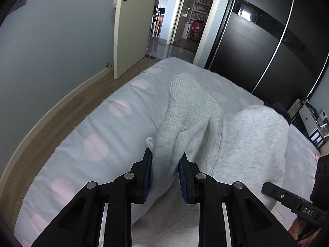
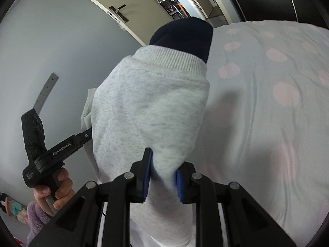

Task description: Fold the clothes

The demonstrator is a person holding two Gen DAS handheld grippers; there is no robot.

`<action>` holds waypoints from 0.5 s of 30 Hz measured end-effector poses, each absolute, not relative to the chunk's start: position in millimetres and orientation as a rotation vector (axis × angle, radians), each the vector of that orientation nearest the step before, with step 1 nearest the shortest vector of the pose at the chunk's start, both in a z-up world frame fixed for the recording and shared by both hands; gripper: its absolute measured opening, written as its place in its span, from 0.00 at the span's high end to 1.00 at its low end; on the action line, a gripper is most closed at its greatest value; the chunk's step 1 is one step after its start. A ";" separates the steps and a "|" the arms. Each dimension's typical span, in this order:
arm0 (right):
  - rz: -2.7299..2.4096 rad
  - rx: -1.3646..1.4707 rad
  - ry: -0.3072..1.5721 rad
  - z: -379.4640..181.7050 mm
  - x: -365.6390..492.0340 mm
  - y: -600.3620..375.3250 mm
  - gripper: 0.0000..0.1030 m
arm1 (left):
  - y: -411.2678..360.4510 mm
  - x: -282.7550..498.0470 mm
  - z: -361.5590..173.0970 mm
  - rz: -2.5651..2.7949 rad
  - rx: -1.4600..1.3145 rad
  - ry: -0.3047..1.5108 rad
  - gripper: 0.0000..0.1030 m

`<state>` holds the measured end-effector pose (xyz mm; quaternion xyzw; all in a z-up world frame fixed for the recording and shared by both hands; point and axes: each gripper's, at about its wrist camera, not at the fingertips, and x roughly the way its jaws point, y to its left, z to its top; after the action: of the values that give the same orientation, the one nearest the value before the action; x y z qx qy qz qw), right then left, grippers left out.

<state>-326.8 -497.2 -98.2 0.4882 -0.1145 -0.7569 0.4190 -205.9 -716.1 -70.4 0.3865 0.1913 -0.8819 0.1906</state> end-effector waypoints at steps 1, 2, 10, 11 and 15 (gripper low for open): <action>-1.904 1.235 -0.285 -106.8 -339.0 -499.9 0.81 | -718.4 -216.6 -77.9 -2.471 1.101 0.534 0.76; -1.901 1.253 -0.287 -115.6 -348.7 -502.3 0.81 | -721.6 -227.1 -86.8 -2.455 1.120 0.533 0.76; -1.934 1.377 -0.254 -176.8 -392.5 -520.9 0.72 | -724.2 -272.1 -134.2 -2.347 1.247 0.410 0.71; -1.949 1.390 -0.240 -179.5 -394.5 -521.0 0.72 | -725.3 -273.0 -134.2 -2.331 1.244 0.385 0.70; -2.038 1.386 -0.163 -176.8 -399.2 -513.8 0.68 | -739.5 -257.4 -118.2 -2.307 1.182 0.400 0.69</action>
<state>-399.2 -513.8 -176.8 0.5298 -0.0622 -0.7790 0.3297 -257.4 -739.5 -118.2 0.4356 0.1473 -0.8501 0.2567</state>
